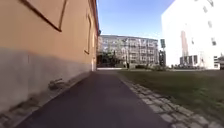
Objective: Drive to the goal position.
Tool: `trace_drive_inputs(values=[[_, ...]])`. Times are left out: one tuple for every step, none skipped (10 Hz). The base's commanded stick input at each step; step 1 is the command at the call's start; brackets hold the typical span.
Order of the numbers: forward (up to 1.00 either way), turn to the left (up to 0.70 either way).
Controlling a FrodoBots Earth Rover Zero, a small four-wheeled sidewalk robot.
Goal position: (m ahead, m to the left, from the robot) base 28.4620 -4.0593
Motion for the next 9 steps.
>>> trace_drive_inputs(values=[[0.7, 0.0], [0.7, 0.0], [0.7, -0.03], [0.7, -0.1], [0.7, -0.03], [0.7, 0.0], [0.7, 0.0], [0.7, 0.0], [0.7, 0.0]])
